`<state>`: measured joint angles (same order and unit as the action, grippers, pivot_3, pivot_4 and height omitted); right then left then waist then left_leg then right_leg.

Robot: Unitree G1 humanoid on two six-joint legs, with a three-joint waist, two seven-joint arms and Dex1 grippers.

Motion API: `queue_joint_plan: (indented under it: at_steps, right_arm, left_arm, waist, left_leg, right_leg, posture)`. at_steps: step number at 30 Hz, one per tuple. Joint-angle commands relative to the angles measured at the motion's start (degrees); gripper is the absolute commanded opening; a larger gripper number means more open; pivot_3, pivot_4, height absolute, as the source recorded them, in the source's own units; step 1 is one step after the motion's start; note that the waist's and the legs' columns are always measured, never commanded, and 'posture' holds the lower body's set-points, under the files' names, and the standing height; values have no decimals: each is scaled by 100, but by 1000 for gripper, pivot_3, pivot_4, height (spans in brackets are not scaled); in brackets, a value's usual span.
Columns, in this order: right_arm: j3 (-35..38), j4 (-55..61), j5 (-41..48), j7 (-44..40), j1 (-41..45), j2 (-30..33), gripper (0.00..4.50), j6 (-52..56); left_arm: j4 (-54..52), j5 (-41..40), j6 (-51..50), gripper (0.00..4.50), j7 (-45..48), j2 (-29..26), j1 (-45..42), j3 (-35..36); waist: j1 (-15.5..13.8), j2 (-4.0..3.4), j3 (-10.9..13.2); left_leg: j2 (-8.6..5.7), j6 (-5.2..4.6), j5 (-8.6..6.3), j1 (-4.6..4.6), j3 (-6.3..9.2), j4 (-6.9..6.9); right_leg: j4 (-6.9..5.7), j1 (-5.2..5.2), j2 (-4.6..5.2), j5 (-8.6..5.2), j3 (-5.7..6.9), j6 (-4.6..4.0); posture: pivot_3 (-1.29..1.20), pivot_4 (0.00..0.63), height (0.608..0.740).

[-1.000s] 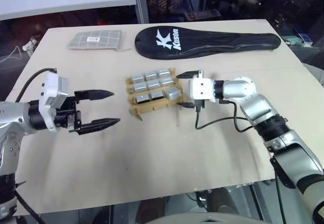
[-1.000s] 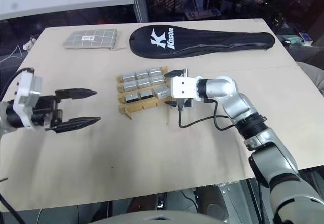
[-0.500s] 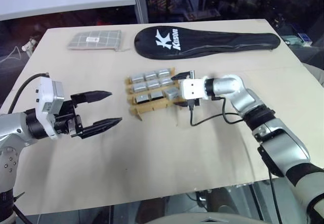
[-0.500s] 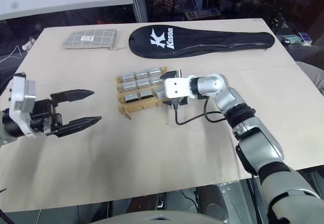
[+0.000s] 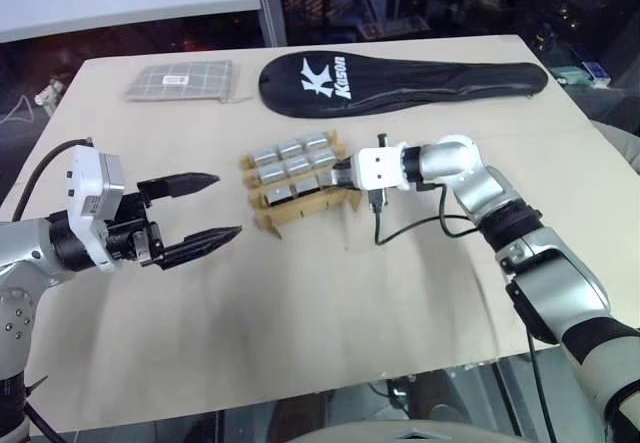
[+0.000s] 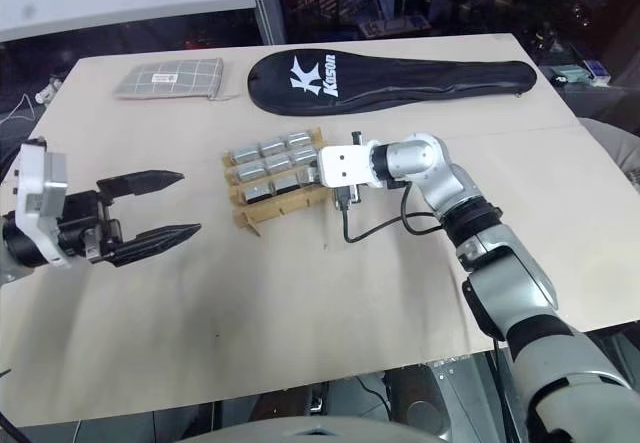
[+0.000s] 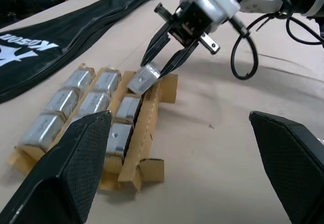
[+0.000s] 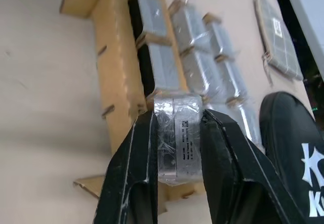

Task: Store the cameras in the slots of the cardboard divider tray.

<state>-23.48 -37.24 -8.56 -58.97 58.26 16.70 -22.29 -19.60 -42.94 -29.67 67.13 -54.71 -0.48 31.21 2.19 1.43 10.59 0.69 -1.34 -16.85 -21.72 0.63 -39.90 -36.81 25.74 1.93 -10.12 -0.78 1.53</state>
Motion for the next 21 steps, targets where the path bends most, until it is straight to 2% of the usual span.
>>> queue_joint_plan:
  at_steps: [1, 5, 13, 21]
  right_arm:
    - [187, 153, 186, -206, 265, 9, 655, 219]
    - [122, -214, 148, -540, 690, -8, 655, 455]
    - [-339, -1982, -541, -1131, 2056, -402, 655, 490]
    - [-470, -2983, -958, -1322, 2626, -852, 655, 355]
  left_arm:
    - [-47, -41, 44, 4500, -4, -119, -169, -4]
    - [-11, -8, 42, 4500, 33, -124, -204, -34]
    - [-74, 52, 73, 4500, 26, -73, -60, 7]
    - [-153, 78, 110, 4500, -27, -54, 167, 122]
  waist:
    - [8, 0, 0]
    - [20, -9, 6]
    - [29, -12, 7]
    - [23, -12, 7]
  left_leg:
    - [0, 0, 0, 1, 1, 0]
    - [0, 0, 0, 1, -2, 0]
    - [-1, 4, 2, 5, -3, 31]
    - [-7, 32, 18, -4, -1, 63]
  right_leg:
    - [0, 0, 0, 0, 1, 0]
    - [-1, 1, 0, 0, -1, 0]
    - [7, 7, 0, 0, -2, -1]
    - [15, 30, 10, 0, -3, -2]
  posture:
    - [0, 150, 740]
    - [0, 150, 740]
    - [0, 150, 740]
    - [0, 150, 740]
